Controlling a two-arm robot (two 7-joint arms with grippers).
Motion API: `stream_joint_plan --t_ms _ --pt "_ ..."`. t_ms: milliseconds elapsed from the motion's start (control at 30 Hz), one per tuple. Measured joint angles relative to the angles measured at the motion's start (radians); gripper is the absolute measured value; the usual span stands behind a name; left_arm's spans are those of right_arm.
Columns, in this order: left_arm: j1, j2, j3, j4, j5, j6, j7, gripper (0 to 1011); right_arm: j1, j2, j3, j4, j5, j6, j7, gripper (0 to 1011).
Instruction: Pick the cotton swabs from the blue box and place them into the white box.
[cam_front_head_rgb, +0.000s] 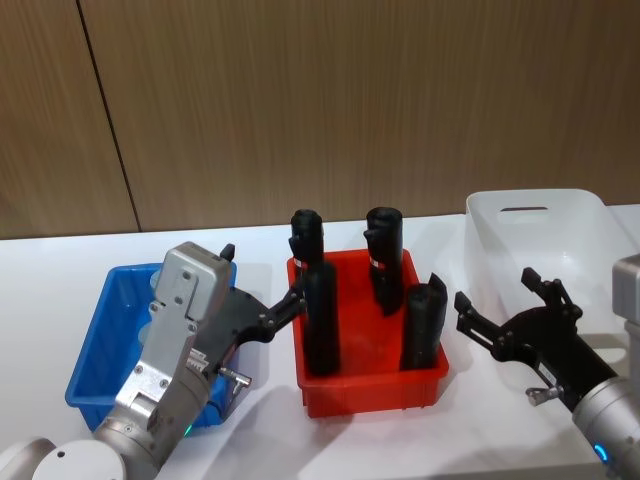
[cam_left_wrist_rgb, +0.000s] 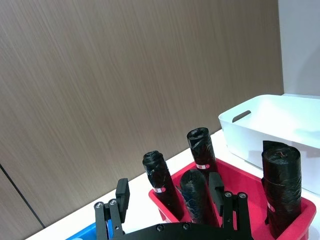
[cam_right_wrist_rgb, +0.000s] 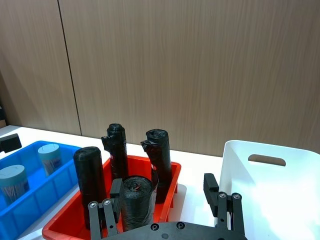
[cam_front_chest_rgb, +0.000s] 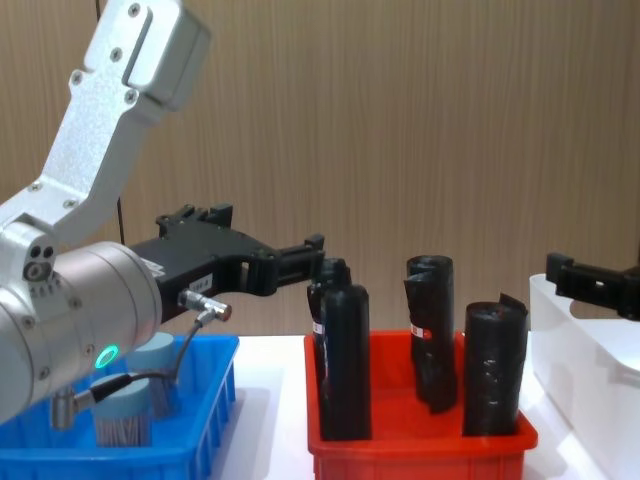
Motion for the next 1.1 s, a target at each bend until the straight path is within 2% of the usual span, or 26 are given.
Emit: stream_joint_plan --t_ms 767,1100 --pt "0.0 0.0 0.0 0.0 0.0 0.0 0.0 1004 0.0 0.0 0.0 0.0 0.0 0.0 0.0 1002" --pt "0.002 0.018 -0.02 0.01 -0.012 0.024 0.002 1004 0.0 0.0 0.0 0.0 0.0 0.0 0.0 1002"
